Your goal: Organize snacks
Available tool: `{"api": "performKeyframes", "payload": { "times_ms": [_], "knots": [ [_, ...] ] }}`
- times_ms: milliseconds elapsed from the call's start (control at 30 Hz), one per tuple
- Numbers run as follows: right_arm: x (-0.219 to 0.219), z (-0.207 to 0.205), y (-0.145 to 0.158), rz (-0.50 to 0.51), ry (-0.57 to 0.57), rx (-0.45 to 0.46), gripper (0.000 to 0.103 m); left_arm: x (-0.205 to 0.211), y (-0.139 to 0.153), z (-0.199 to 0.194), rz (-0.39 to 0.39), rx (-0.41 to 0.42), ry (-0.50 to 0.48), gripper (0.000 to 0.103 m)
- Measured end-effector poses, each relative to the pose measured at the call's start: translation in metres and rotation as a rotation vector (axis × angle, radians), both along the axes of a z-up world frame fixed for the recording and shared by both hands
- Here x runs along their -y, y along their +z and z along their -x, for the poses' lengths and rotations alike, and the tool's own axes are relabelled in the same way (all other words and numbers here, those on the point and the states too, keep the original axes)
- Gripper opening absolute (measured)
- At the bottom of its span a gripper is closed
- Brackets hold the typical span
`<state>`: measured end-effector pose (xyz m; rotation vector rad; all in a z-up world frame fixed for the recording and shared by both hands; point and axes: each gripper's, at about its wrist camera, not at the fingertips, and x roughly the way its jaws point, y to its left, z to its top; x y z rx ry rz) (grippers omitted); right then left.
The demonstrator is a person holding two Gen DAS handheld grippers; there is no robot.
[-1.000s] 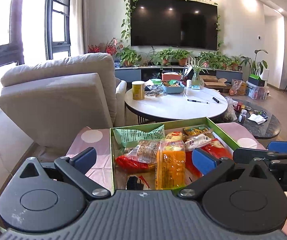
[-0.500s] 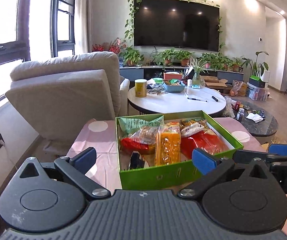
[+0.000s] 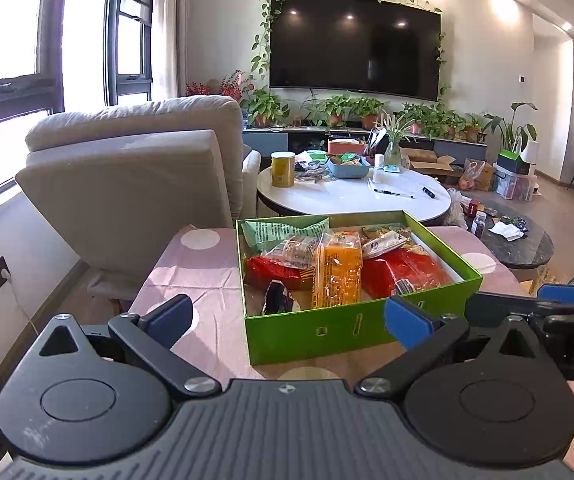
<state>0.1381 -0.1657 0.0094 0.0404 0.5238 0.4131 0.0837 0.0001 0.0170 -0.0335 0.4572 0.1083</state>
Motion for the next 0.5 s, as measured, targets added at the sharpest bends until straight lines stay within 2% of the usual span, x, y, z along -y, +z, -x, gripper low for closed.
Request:
{"api": "performKeyframes", "payload": {
  "times_ms": [500],
  "knots": [
    [-0.0003, -0.0029, -0.0022, -0.002, 0.001, -0.014, 0.074, -0.0001, -0.0028, -0.0011, -0.001, -0.012, 0.006, 0.103]
  ]
}}
